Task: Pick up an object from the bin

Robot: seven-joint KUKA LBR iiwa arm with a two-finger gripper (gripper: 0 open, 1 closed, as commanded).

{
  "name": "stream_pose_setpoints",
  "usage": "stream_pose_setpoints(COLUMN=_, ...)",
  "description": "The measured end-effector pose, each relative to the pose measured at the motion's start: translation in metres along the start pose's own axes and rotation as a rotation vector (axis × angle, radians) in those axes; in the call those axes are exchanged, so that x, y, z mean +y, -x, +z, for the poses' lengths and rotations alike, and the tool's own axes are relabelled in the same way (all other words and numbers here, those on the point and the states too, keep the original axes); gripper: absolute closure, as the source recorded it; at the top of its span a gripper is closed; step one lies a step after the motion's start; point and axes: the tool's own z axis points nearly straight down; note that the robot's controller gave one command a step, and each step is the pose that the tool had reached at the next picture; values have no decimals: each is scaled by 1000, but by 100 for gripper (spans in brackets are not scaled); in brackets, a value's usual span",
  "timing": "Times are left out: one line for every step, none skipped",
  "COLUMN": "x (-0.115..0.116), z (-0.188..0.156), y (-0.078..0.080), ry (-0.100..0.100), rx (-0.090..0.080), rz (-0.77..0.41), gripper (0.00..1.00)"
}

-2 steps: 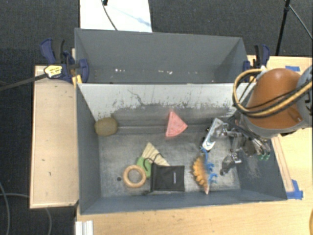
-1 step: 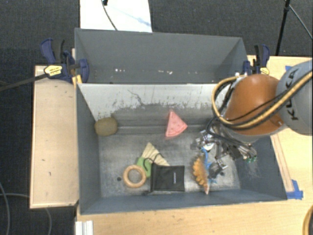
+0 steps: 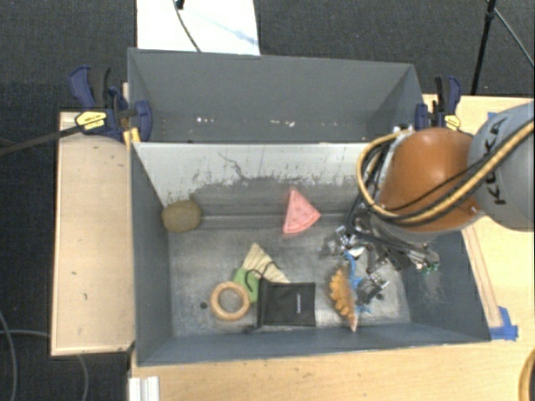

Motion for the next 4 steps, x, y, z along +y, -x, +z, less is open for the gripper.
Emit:
stream_pose_setpoints(x=7, z=45, y=-17, ry=-1, rx=-1, rz=-378, gripper=0)
stream_pose_setpoints(x=9, z=56, y=-9, ry=-1, rx=-1, rz=-448, gripper=100)
stream_pose_setpoints(x=9, z=56, y=-9, ry=-1, rx=-1, rz=-448, gripper=100)
stream_pose_setpoints(x=10, z=52, y=-10, ry=2, rx=0, rz=-448, gripper=100)
